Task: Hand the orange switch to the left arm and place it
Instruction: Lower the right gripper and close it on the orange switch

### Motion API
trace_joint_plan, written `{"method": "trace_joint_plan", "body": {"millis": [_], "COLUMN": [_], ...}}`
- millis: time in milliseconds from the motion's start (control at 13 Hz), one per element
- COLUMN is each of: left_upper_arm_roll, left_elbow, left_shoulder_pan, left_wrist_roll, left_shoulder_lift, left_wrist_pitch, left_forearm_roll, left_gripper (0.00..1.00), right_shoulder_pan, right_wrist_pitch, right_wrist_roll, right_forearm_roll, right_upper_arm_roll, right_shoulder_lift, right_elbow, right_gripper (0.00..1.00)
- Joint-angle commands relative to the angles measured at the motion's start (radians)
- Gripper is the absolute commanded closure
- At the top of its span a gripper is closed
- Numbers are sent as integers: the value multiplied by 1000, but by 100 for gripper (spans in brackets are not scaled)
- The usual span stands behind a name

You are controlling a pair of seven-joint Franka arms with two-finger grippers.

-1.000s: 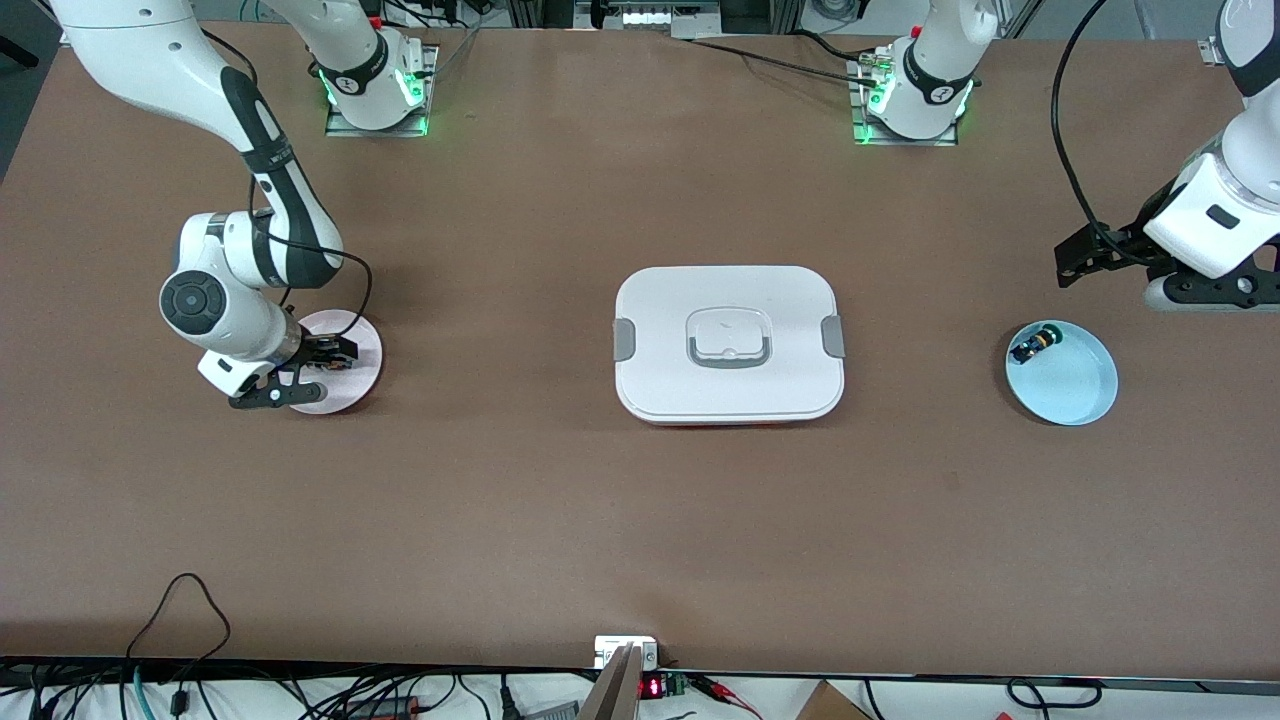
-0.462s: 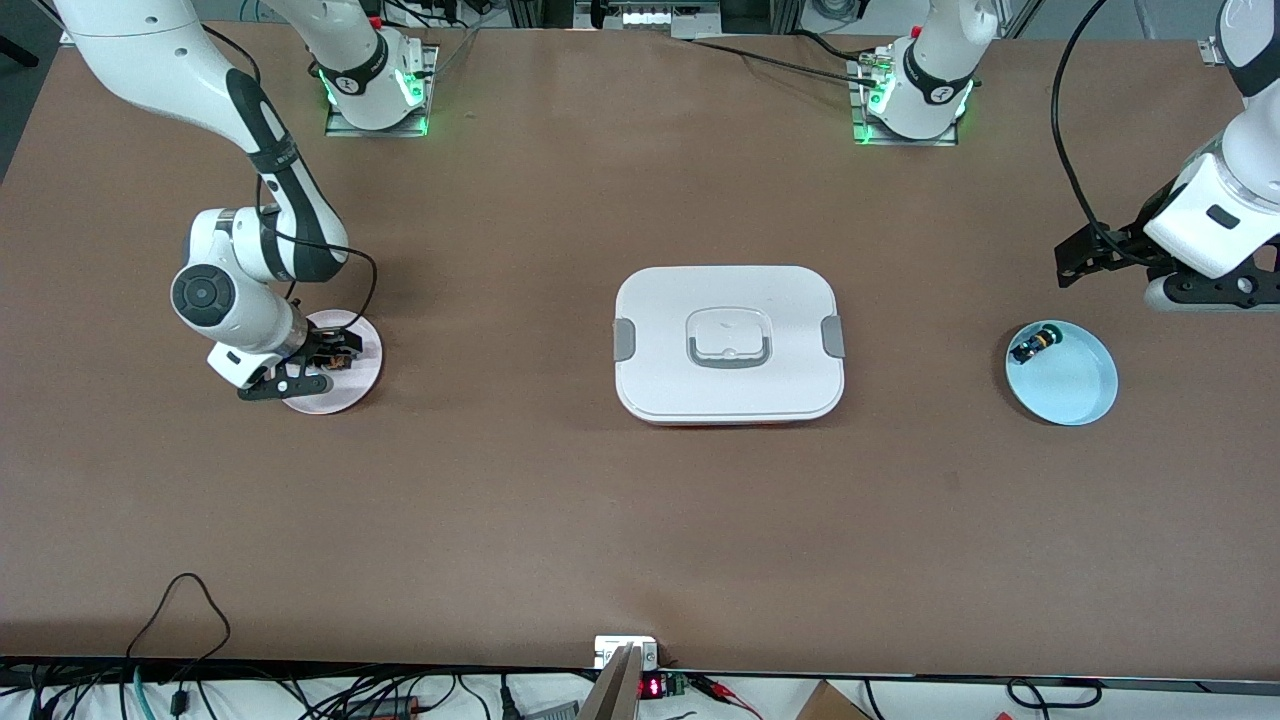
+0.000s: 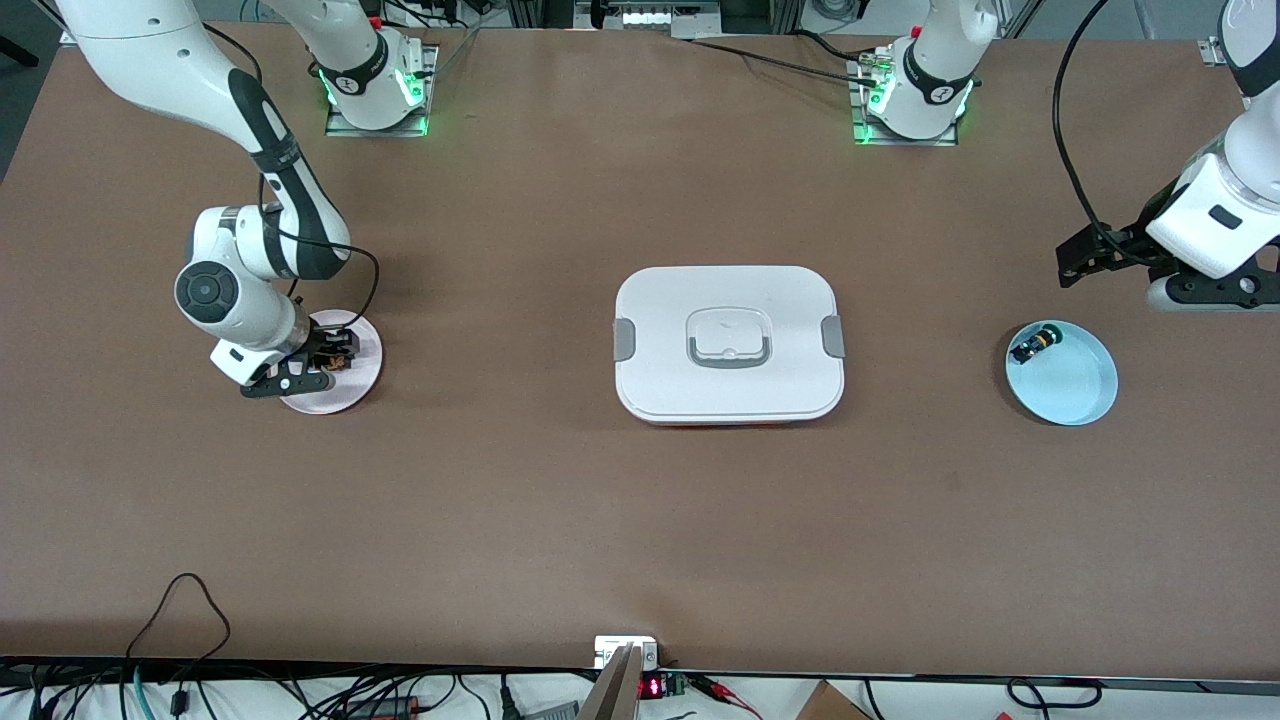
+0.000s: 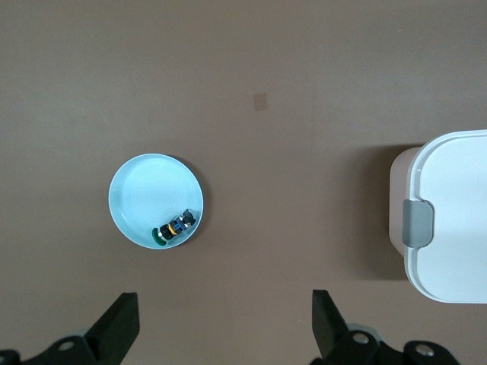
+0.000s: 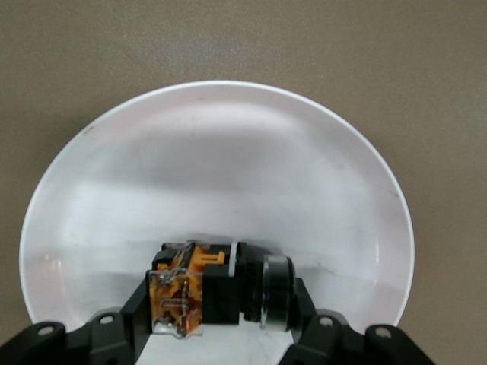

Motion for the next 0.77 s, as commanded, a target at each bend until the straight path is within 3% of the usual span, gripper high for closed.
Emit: {"method": "trace_joint_plan", "body": {"millis": [0,462,692], "left_upper_arm_roll": [-2,-2,-2], "left_elbow": [13,13,13], "left_shoulder_pan": [5,5,5], "left_wrist_roll": [-7,-7,-7], "left_shoulder_lift": [-1,-1,-1], "left_wrist_pitch": [-12,-12,-12], "left_forearm_roll": [-10,-11,-11], "left_gripper": [0,0,0], "right_shoulder_pan": [-8,-6,-3], "right_wrist_pitch": [8,-199,-476], "right_wrist_roll": [-32,-39,-87], "right_forearm_roll": [-8,66,159], "right_upper_arm_roll": [7,48,84], "right_shoulder_lift": [-16,-112,-123], "right_elbow": [-10,48,241], "right_gripper": [82,91,91]}}
